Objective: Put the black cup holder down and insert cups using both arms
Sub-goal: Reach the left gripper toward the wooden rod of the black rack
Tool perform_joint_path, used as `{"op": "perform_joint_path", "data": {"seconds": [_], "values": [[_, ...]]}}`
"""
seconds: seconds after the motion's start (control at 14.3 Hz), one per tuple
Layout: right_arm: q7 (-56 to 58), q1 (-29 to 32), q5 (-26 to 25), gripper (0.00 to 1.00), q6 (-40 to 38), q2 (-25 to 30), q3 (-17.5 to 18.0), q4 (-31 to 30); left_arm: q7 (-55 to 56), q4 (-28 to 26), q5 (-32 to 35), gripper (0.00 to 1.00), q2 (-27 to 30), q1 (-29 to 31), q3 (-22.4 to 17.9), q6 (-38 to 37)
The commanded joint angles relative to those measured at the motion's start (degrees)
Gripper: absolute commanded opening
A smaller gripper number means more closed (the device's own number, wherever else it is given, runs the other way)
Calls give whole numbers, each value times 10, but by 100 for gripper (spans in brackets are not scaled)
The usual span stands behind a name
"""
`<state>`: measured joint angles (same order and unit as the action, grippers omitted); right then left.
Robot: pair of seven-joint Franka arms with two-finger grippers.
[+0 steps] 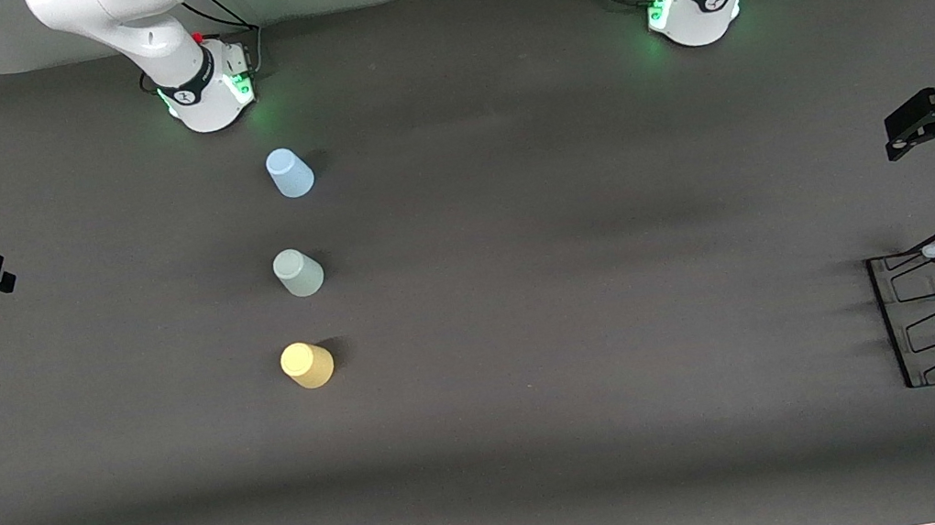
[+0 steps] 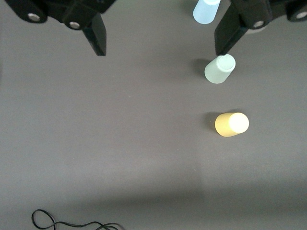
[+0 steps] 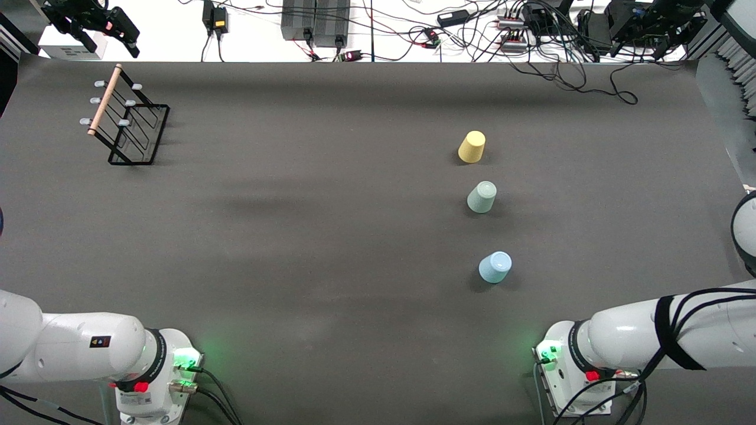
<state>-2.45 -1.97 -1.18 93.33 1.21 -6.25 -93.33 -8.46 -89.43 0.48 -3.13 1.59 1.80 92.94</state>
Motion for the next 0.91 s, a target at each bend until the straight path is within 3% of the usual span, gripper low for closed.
{"op": "perform_joint_path", "data": {"seconds": [0.0, 0.49, 0.84], "values": [[4, 7, 8, 100, -11, -2, 1, 9, 11, 2, 8, 100, 4, -6, -2, -9], [10, 7, 8, 100, -11, -8, -4, 16, 12, -6, 19, 100, -4, -1, -1, 1], [10, 7, 8, 100, -11, -8, -4, 16, 0, 12, 21, 100, -57, 40, -6, 31]]}}
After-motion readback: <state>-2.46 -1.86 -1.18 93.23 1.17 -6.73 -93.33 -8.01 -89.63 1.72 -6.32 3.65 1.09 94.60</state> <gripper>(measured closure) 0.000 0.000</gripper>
